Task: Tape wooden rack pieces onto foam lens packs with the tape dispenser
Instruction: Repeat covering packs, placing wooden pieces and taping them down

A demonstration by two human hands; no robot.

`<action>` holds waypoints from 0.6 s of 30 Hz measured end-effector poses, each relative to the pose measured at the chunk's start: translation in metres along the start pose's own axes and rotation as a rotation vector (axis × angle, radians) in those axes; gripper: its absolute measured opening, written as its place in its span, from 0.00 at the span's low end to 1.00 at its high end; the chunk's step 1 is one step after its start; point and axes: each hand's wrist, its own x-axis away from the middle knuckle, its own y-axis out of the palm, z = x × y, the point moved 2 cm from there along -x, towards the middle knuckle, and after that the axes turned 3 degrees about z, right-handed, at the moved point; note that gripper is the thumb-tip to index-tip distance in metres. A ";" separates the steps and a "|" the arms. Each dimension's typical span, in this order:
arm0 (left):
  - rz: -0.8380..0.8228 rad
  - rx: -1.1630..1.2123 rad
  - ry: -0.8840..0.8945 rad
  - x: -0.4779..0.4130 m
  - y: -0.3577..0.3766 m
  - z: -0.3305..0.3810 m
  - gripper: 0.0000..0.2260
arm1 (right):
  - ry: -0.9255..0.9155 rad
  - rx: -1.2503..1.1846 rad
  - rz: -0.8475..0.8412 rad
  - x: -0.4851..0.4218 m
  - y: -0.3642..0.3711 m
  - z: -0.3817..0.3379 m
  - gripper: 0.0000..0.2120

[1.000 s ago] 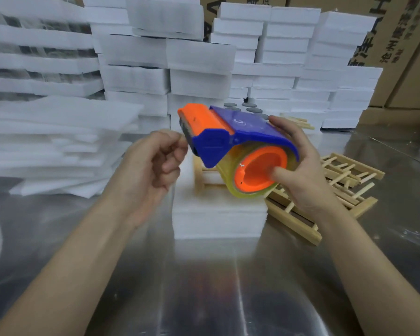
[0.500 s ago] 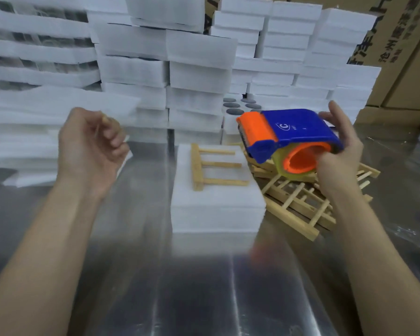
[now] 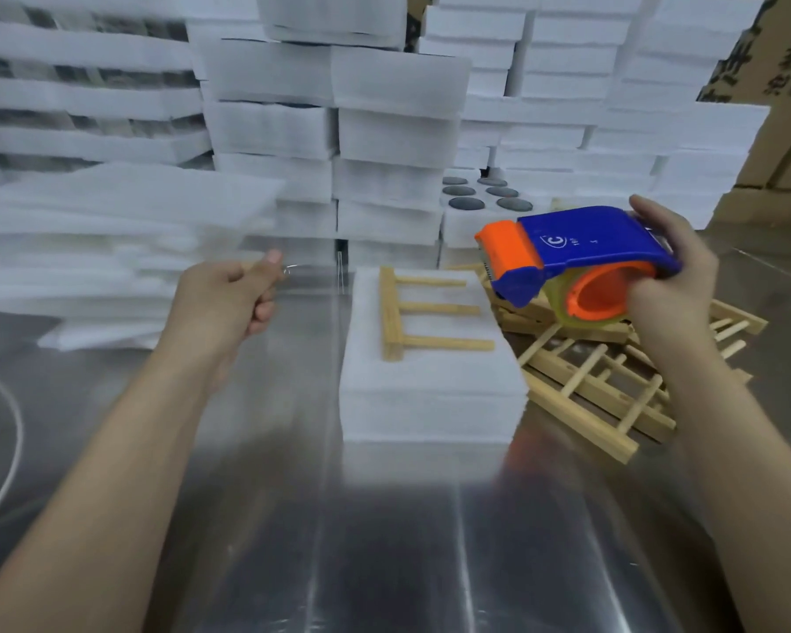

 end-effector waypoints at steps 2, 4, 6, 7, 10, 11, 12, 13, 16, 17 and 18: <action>0.050 -0.068 0.026 -0.003 -0.001 -0.005 0.13 | -0.025 0.018 -0.015 0.002 0.002 -0.001 0.30; 0.094 -0.126 0.059 -0.007 -0.002 -0.009 0.15 | -0.037 0.048 -0.023 0.002 0.004 0.001 0.32; 0.111 -0.139 0.068 -0.011 -0.002 -0.013 0.16 | -0.040 0.072 -0.024 0.001 0.004 0.007 0.32; 0.113 -0.141 0.066 -0.012 -0.001 -0.016 0.17 | -0.045 0.084 -0.026 0.001 0.005 0.011 0.31; 0.100 -0.172 0.043 -0.013 0.002 -0.027 0.17 | -0.053 0.098 -0.030 0.003 0.005 0.016 0.30; 0.092 -0.181 0.034 -0.013 0.003 -0.030 0.17 | -0.051 0.098 -0.033 0.004 0.006 0.018 0.29; 0.086 -0.187 0.025 -0.013 0.004 -0.034 0.17 | -0.049 0.100 -0.037 0.005 0.005 0.019 0.29; 0.085 -0.199 0.012 -0.012 0.004 -0.037 0.18 | -0.048 0.102 -0.043 0.007 0.005 0.020 0.29; 0.088 -0.286 -0.028 -0.009 0.006 -0.045 0.22 | -0.052 0.119 -0.067 0.009 0.002 0.021 0.31; 0.083 -0.321 -0.042 -0.007 0.008 -0.048 0.23 | -0.055 0.129 -0.073 0.010 0.001 0.021 0.31; 0.075 -0.358 -0.052 -0.005 0.010 -0.050 0.23 | -0.058 0.138 -0.078 0.011 0.001 0.022 0.30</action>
